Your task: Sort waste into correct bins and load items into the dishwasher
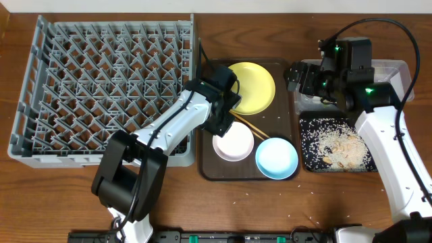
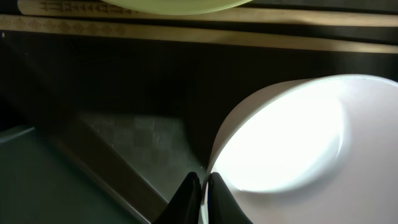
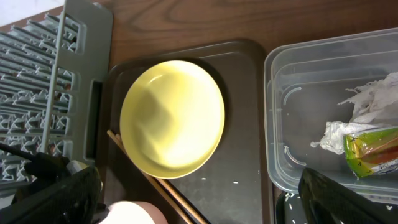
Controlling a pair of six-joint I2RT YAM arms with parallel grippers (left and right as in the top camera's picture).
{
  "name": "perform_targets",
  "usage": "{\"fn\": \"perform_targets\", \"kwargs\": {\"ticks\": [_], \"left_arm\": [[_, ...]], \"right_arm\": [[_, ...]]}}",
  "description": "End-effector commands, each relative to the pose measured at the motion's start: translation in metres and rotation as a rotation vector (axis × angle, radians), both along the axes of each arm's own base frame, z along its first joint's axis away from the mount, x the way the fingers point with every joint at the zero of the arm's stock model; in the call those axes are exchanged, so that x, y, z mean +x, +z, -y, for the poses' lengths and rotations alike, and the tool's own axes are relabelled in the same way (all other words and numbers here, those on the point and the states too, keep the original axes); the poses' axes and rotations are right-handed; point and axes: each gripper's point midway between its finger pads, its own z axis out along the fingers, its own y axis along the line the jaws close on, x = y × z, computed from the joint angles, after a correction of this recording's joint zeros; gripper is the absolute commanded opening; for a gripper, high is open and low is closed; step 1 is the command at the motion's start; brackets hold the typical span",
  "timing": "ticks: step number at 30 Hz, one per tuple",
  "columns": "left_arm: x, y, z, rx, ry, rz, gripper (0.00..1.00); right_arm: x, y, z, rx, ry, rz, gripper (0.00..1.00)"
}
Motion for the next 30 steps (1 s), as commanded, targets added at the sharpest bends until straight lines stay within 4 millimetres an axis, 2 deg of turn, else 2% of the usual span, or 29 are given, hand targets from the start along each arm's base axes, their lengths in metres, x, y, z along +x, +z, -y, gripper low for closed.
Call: {"fn": "perform_targets", "kwargs": {"ticks": [1, 14, 20, 28, 30], "left_arm": [[-0.005, -0.001, -0.001, -0.008, -0.019, -0.012, 0.08], [-0.024, -0.024, -0.006, -0.001, -0.018, -0.082, 0.08], [-0.028, -0.029, 0.006, -0.069, -0.027, -0.114, 0.08], [-0.039, -0.059, 0.013, -0.054, -0.038, -0.188, 0.08], [-0.040, -0.062, 0.013, -0.050, -0.034, -0.196, 0.08]], "right_arm": [[0.002, 0.005, 0.001, -0.008, -0.006, 0.014, 0.99], [0.002, 0.005, 0.001, -0.008, -0.006, 0.014, 0.99], [0.002, 0.005, 0.001, -0.008, -0.006, 0.014, 0.99], [0.002, 0.005, 0.000, -0.008, -0.005, 0.014, 0.99], [0.002, 0.005, 0.001, -0.008, -0.005, 0.014, 0.99]]}}
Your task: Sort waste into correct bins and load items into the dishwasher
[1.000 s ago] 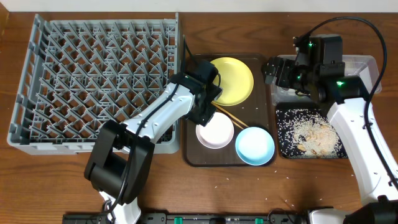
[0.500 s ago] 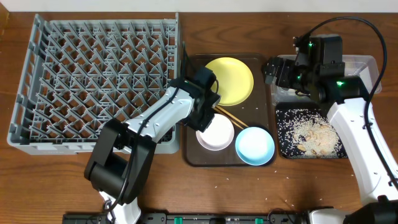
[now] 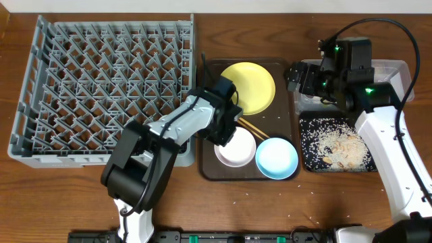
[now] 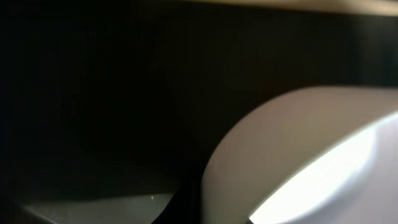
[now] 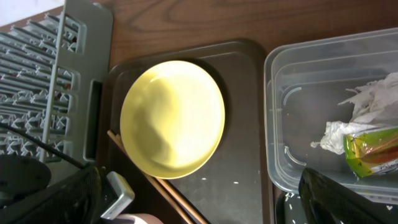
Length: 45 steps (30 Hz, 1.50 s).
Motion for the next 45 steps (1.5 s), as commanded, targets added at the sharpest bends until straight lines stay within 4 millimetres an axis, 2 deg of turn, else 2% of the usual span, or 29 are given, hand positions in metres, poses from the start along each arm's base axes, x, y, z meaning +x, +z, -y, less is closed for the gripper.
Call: {"fn": "perform_targets", "kwargs": {"ticks": [1, 9, 15, 20, 30, 34, 37, 39, 41, 43, 45], "left_arm": [[-0.012, -0.018, -0.001, 0.022, -0.016, -0.055, 0.08], [-0.010, -0.017, -0.001, 0.020, 0.001, -0.052, 0.07], [0.003, 0.018, 0.002, -0.026, 0.075, 0.009, 0.07], [0.001, 0.042, 0.009, -0.128, 0.088, -0.007, 0.07], [-0.006, 0.054, 0.018, -0.251, 0.170, -0.124, 0.07], [0.025, 0.078, 0.002, -0.295, 0.304, -0.115, 0.08], [0.052, 0.104, -0.013, -0.332, 0.359, -0.048, 0.07], [0.078, 0.137, -0.027, -0.378, 0.395, 0.047, 0.07], [0.094, 0.159, -0.040, -0.386, 0.422, 0.124, 0.07], [0.110, 0.173, -0.062, -0.338, 0.479, 0.212, 0.07], [0.125, 0.182, -0.096, -0.216, 0.564, 0.327, 0.07]], "right_arm": [[0.002, 0.005, 0.001, -0.008, -0.005, 0.015, 0.99], [0.002, 0.005, 0.001, -0.008, -0.006, 0.015, 0.99], [0.002, 0.005, 0.001, -0.008, -0.006, 0.015, 0.99], [0.002, 0.005, 0.001, -0.008, -0.006, 0.015, 0.99], [0.002, 0.005, 0.001, -0.008, -0.006, 0.015, 0.99], [0.002, 0.005, 0.001, -0.008, -0.006, 0.015, 0.99], [0.002, 0.005, 0.001, -0.008, -0.006, 0.015, 0.99], [0.002, 0.005, 0.001, -0.008, -0.006, 0.015, 0.99], [0.002, 0.005, 0.001, -0.008, -0.006, 0.015, 0.99], [0.002, 0.005, 0.001, -0.008, -0.006, 0.015, 0.99], [0.002, 0.005, 0.001, -0.008, -0.006, 0.015, 0.99]]}}
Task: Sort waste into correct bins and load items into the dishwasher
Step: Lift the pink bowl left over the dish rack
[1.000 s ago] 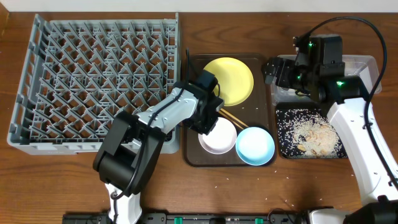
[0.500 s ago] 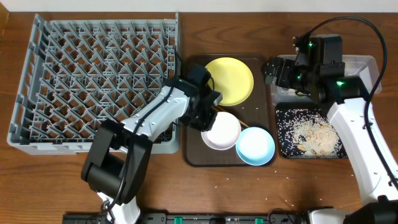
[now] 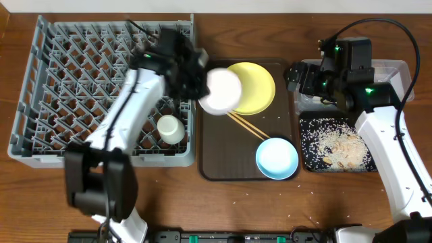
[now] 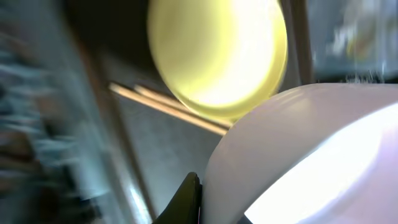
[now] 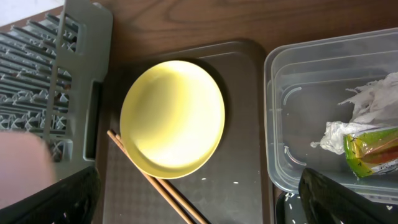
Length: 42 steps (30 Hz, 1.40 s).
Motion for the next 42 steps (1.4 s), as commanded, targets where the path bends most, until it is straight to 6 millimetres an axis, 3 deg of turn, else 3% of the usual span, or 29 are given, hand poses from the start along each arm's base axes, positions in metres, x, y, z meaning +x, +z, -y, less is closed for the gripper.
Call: {"fn": "perform_targets", "kwargs": {"ticks": [1, 4, 6, 7, 13, 17, 25, 34, 37, 42], "left_arm": [[0.029, 0.036, -0.059, 0.208, 0.202, 0.160, 0.07], [0.039, 0.043, -0.109, 0.419, 0.341, 0.225, 0.07], [0.042, 0.045, -0.126, 0.504, 0.388, 0.248, 0.07], [0.047, 0.051, -0.146, 0.603, 0.448, 0.286, 0.08], [0.077, 0.094, -0.184, 0.815, 0.640, 0.511, 0.07], [0.101, 0.106, -0.184, 0.846, 0.638, 0.624, 0.08], [0.129, 0.082, -0.183, 1.090, 0.538, 0.662, 0.07], [0.130, 0.084, -0.171, 1.314, 0.660, 0.711, 0.07], [0.125, 0.084, -0.176, 1.379, 0.717, 0.703, 0.07], [0.124, 0.072, -0.178, 1.427, 0.728, 0.679, 0.07]], "right_arm": [[0.002, 0.005, 0.001, -0.008, -0.006, 0.015, 0.99], [0.002, 0.005, 0.001, -0.008, -0.006, 0.015, 0.99], [0.002, 0.005, 0.001, -0.008, -0.006, 0.015, 0.99], [0.002, 0.005, 0.001, -0.008, -0.006, 0.015, 0.99], [0.002, 0.005, 0.001, -0.008, -0.006, 0.015, 0.99], [0.002, 0.005, 0.001, -0.008, -0.006, 0.015, 0.99], [0.002, 0.005, 0.001, -0.008, -0.006, 0.015, 0.99], [0.002, 0.005, 0.001, -0.008, -0.006, 0.015, 0.99], [0.002, 0.005, 0.001, -0.008, -0.006, 0.015, 0.99], [0.002, 0.005, 0.001, -0.008, -0.006, 0.015, 0.99]]}}
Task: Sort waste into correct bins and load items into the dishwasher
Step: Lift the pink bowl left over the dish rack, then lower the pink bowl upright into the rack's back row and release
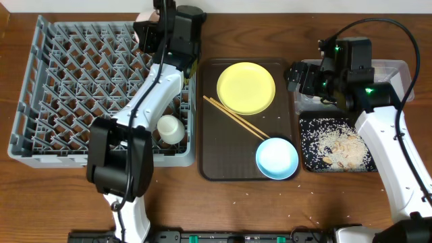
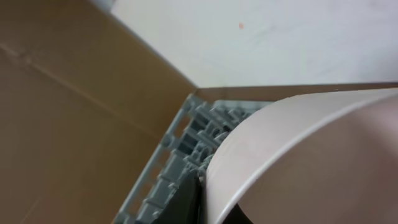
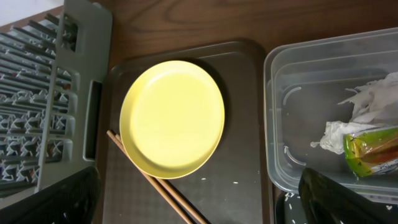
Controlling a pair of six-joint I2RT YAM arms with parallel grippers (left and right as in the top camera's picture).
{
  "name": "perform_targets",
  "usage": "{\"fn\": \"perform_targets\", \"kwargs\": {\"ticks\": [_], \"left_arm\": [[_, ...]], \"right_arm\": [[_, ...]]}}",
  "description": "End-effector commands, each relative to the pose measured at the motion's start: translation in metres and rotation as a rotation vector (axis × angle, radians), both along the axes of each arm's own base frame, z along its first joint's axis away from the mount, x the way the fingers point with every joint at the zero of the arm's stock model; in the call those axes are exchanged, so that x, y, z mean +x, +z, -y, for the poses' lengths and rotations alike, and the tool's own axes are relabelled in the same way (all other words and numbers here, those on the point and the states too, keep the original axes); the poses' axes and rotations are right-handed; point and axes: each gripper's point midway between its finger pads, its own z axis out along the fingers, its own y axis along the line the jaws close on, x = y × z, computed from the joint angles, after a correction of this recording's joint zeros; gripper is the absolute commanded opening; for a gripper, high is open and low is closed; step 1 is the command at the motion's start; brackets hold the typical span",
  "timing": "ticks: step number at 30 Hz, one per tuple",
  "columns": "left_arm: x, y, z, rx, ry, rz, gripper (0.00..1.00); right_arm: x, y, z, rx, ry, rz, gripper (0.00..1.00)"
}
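My left gripper is over the far right corner of the grey dish rack, shut on the rim of the white bowl. The bowl is tipped on edge, and in the overhead view only a sliver of it shows. A yellow plate, a pair of chopsticks and a blue bowl lie on the brown tray. My right gripper hangs open above the tray's right edge and the clear bin, holding nothing.
A white cup stands in the rack near its right side. The clear bin holds crumpled wrappers. In front of it a black tray holds rice and scraps. Crumbs dot the wooden table near its front edge.
My left gripper, holding the white bowl, was over the tray's left edge beside the yellow plate. Now it is at the rack's far right corner with the bowl on edge. The right arm is unchanged.
The white bowl sat on the tray next to the blue bowl, with my left gripper at its rim, then lower against it. Later the bowl was in the air by the yellow plate, and now it is over the rack. The right gripper stayed open throughout.
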Motion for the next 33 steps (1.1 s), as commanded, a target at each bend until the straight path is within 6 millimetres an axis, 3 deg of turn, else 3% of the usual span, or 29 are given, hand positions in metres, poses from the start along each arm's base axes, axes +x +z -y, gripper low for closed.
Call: {"fn": "perform_targets", "kwargs": {"ticks": [1, 26, 33], "left_arm": [[-0.006, -0.014, -0.009, 0.059, 0.087, -0.015, 0.07], [-0.002, -0.041, -0.002, 0.004, 0.124, 0.070, 0.08], [0.003, -0.064, 0.001, 0.007, 0.107, 0.025, 0.07]], "right_arm": [[0.002, 0.005, 0.001, -0.007, -0.005, 0.014, 0.99], [0.002, 0.005, 0.001, -0.007, -0.005, 0.014, 0.99], [0.002, 0.005, 0.001, -0.007, -0.005, 0.014, 0.99]]}}
